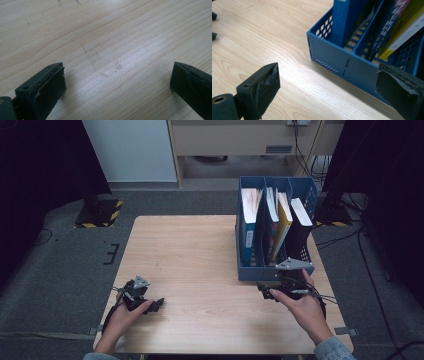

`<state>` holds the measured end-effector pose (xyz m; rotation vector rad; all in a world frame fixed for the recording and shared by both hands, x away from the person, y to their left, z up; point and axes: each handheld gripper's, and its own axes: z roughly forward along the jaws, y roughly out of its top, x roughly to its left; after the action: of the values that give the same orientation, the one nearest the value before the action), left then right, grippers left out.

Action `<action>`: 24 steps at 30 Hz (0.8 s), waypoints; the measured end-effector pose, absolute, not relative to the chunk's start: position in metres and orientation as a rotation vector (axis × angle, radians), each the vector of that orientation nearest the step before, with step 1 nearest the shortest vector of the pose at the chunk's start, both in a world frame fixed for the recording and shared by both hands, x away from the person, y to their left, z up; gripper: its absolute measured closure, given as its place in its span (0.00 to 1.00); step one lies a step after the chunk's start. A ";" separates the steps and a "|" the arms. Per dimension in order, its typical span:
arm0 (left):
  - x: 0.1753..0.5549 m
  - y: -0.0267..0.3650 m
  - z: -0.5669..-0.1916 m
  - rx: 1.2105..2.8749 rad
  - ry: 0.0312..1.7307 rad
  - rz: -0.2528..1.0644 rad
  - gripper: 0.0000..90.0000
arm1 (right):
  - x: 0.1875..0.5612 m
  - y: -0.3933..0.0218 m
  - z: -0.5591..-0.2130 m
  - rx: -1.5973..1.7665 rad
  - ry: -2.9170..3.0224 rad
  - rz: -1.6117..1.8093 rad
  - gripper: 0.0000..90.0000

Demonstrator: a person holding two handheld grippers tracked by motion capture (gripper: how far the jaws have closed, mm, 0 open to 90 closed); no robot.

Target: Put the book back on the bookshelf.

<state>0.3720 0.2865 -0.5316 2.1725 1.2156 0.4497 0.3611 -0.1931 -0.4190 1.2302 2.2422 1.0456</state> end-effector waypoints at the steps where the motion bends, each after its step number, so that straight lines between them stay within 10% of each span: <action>1: 0.372 0.286 -0.532 2.171 1.217 0.449 0.00 | 0.360 -0.191 -0.422 1.234 2.258 1.044 0.07; 24: 0.372 0.286 -0.532 2.173 1.214 0.448 0.00 | 0.358 -0.141 -0.442 1.208 2.334 1.030 0.07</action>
<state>0.3717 0.2861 -0.5316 2.1725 1.2144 0.4479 0.3584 -0.1413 -0.4421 1.2077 2.3342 1.0296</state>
